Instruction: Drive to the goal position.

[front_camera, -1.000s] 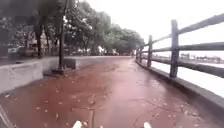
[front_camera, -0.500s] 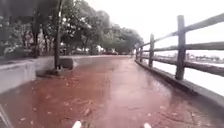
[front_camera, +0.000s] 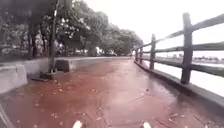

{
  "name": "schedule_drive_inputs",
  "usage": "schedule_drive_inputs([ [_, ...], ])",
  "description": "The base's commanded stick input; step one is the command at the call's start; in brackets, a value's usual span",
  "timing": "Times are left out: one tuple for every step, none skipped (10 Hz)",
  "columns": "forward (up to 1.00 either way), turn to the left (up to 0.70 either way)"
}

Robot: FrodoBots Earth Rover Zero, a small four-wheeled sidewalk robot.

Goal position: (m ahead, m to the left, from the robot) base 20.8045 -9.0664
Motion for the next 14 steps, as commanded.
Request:
schedule_drive_inputs([
  [0.5, 0.0],
  [0.5, 0.0],
  [0.5, 0.0],
  [0.5, 0.0],
  [0.5, 0.0],
  [0.5, 0.0],
  [0.5, 0.0],
  [0.5, 0.0],
  [0.5, 0.0],
  [0.5, 0.0],
  [0.5, 0.0],
  [0.5, 0.0],
  [0.5, 0.0],
  [0.5, 0.0],
])
